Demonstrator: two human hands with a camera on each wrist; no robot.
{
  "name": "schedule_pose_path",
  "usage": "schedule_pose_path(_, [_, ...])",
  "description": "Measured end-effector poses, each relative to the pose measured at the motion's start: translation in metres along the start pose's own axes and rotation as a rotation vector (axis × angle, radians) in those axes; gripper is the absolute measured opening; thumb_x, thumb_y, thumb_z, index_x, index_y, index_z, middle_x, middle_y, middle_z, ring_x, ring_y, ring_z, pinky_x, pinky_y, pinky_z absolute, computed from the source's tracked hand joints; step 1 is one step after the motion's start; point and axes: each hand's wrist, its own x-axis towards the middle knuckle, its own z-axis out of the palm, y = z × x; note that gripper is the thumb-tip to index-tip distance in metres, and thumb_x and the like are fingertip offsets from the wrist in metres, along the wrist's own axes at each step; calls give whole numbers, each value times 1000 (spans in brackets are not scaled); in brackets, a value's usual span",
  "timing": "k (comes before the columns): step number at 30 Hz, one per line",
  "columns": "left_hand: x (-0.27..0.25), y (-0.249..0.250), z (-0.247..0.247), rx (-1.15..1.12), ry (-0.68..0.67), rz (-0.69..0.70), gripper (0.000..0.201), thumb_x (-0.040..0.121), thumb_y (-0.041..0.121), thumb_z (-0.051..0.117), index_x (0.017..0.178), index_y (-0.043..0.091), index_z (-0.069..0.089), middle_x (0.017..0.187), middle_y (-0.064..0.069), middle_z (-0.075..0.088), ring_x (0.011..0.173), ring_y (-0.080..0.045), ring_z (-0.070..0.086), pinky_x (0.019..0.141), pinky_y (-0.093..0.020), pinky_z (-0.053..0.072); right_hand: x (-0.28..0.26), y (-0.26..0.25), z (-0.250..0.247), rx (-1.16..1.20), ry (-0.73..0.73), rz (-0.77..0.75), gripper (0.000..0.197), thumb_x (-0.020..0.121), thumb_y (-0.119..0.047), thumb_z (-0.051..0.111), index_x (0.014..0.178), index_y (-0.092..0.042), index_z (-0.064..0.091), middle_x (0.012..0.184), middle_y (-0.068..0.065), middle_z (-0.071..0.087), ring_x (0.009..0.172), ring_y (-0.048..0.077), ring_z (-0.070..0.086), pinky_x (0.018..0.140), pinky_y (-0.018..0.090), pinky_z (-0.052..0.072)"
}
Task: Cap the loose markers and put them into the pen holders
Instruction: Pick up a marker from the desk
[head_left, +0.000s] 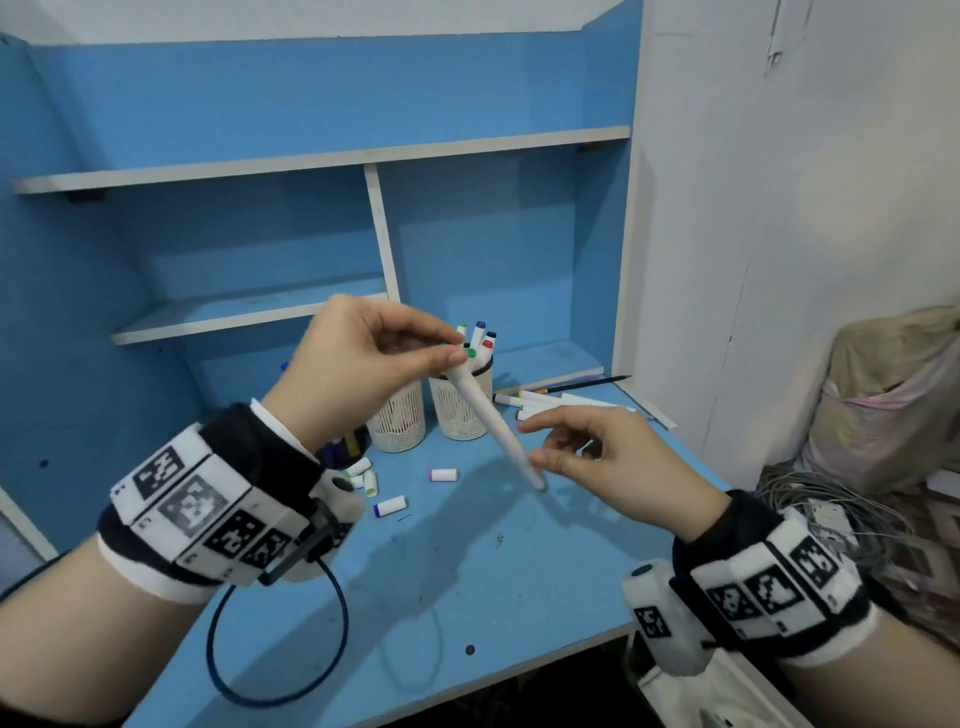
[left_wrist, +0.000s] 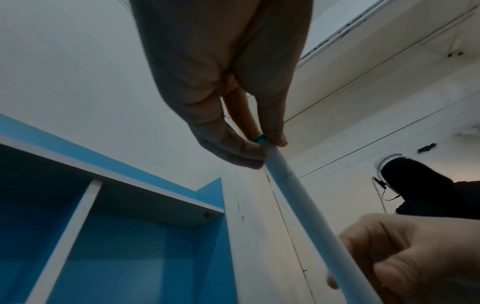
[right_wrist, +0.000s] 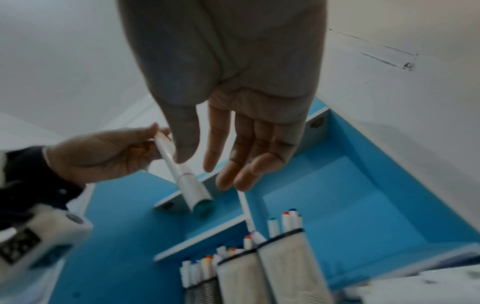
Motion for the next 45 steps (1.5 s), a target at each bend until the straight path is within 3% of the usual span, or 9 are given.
schedule_pose_path(5, [39, -12, -20, 170, 183, 31, 9, 74, 16, 78, 83, 16, 74, 76, 3, 71, 66, -1, 64, 67, -10, 50, 29, 38, -24, -220, 77, 154, 13, 86, -16, 63, 90, -27, 68, 73, -5, 61, 63, 2, 52, 68, 20, 41])
schedule_pose_path(10, [78, -40, -38, 223, 316, -17, 14, 76, 18, 77, 87, 12, 74, 75, 3, 69, 59, 2, 63, 61, -6, 48, 51, 77, -47, -692, -224, 378, 18, 85, -17, 63, 101, -16, 69, 87, -3, 55, 80, 12, 50, 64, 19, 37])
schedule_pose_path(14, [97, -56, -38, 283, 343, -33, 13, 76, 17, 77, 87, 10, 74, 81, -6, 71, 74, -16, 66, 75, -22, 54, 48, 90, -50, -872, -500, 491, 21, 80, -21, 71, 99, -16, 65, 88, -4, 54, 63, 5, 48, 48, 11, 36])
schedule_pose_path(16, [104, -63, -34, 322, 317, -37, 12, 76, 17, 77, 86, 9, 74, 81, -8, 71, 79, -21, 68, 82, -30, 55, 46, 89, -47, -947, -624, 488, 37, 79, -27, 73, 113, -16, 60, 96, -1, 52, 68, 9, 49, 57, 17, 40])
schedule_pose_path(21, [118, -77, -16, 408, 252, -49, 16, 77, 18, 76, 88, 6, 74, 85, -10, 71, 79, -18, 65, 80, -27, 52, 40, 80, -35, -995, -746, 469, 45, 86, -23, 67, 125, -11, 49, 90, -2, 45, 53, 3, 37, 41, 14, 31])
schedule_pose_path(25, [124, -90, 3, 408, 193, -90, 20, 77, 15, 76, 93, 5, 72, 88, -8, 70, 79, -14, 61, 77, -22, 47, 39, 79, -29, -988, -696, 536, 51, 82, -20, 70, 123, -6, 41, 78, -3, 40, 55, 10, 43, 41, 17, 31])
schedule_pose_path(29, [129, -105, 20, 427, 140, -138, 21, 74, 15, 78, 91, 4, 71, 89, -12, 70, 77, -15, 60, 73, -23, 49, 45, 81, -35, -912, -598, 629, 71, 75, -18, 75, 132, -2, 35, 103, 7, 57, 84, 21, 55, 52, 22, 40])
schedule_pose_path(32, [129, -115, 33, 431, 74, -179, 22, 76, 11, 77, 94, 1, 70, 91, -15, 70, 70, -17, 59, 62, -19, 49, 50, 81, -45, -762, -528, 665, 61, 76, -15, 72, 130, -2, 46, 83, 2, 63, 62, 13, 57, 57, 23, 45])
schedule_pose_path(45, [119, -134, 46, 611, -75, -146, 30, 85, 16, 67, 112, 4, 68, 111, -13, 69, 105, -22, 63, 96, -27, 45, 34, 51, -42, -111, -196, 430, 32, 79, -5, 70, 105, -18, 55, 64, -5, 64, 49, 5, 57, 54, 13, 45])
